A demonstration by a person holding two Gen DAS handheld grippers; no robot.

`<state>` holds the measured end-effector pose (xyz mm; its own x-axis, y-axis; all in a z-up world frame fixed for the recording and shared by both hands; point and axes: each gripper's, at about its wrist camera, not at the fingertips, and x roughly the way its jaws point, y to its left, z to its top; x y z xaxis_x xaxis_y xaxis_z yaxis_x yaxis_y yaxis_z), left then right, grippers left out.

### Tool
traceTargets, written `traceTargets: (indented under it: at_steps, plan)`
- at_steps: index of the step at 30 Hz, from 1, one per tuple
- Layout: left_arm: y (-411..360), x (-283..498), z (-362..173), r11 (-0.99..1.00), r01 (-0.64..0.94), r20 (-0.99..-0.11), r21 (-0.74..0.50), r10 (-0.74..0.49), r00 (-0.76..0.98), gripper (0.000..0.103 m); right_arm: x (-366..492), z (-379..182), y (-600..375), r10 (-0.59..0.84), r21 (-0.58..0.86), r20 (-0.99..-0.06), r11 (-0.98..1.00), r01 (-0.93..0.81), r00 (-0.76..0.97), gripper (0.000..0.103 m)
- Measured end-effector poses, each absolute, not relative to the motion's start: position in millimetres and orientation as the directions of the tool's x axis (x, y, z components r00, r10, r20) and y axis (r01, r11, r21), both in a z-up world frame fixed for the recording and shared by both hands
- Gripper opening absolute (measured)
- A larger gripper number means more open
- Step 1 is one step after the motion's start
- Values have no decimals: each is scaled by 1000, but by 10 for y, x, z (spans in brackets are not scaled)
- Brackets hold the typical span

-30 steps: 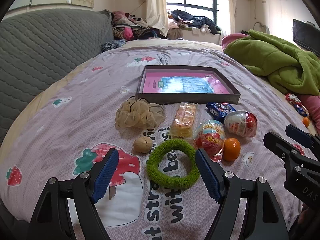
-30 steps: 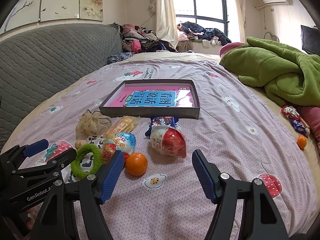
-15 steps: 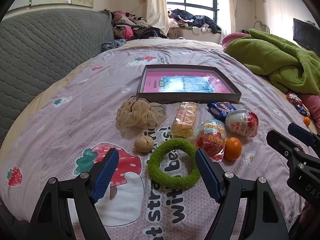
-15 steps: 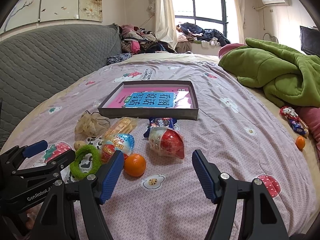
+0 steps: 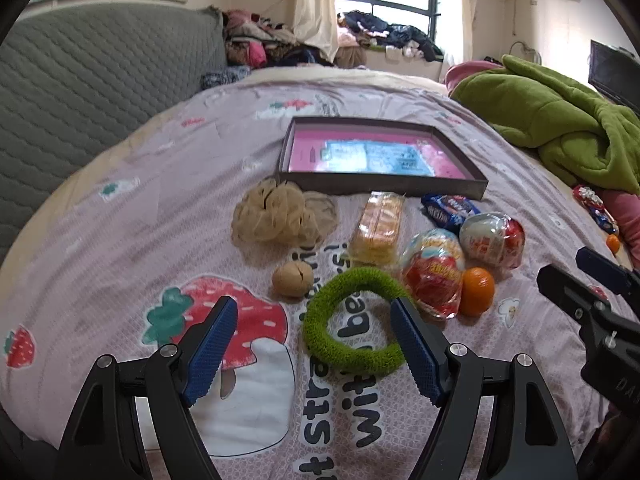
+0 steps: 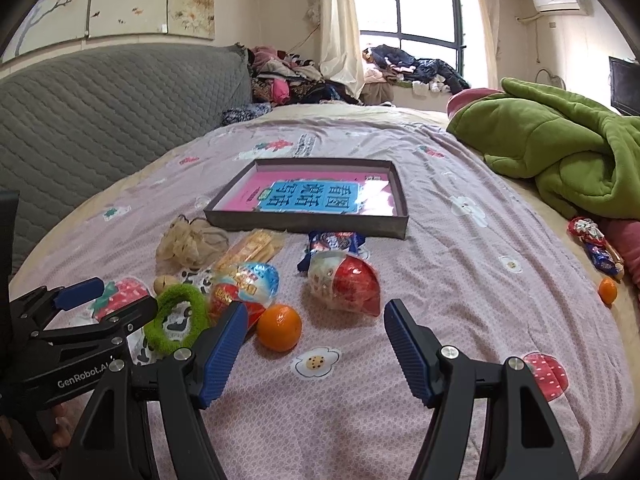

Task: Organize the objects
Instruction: 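Move left tool to the green fuzzy ring while right tool approaches the mandarin orange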

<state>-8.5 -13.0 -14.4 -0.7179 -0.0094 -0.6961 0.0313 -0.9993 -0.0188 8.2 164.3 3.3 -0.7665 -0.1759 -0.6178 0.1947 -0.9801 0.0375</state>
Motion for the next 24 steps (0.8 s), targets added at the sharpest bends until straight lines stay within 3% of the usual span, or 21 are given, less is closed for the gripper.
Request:
traceTargets:
  at_steps: [24]
  plan:
    - [-305,-286,-523,-995,50,-769,-81,31,-639,80,-160,-330,1518,-206,75,-695,-974,216,-689,70]
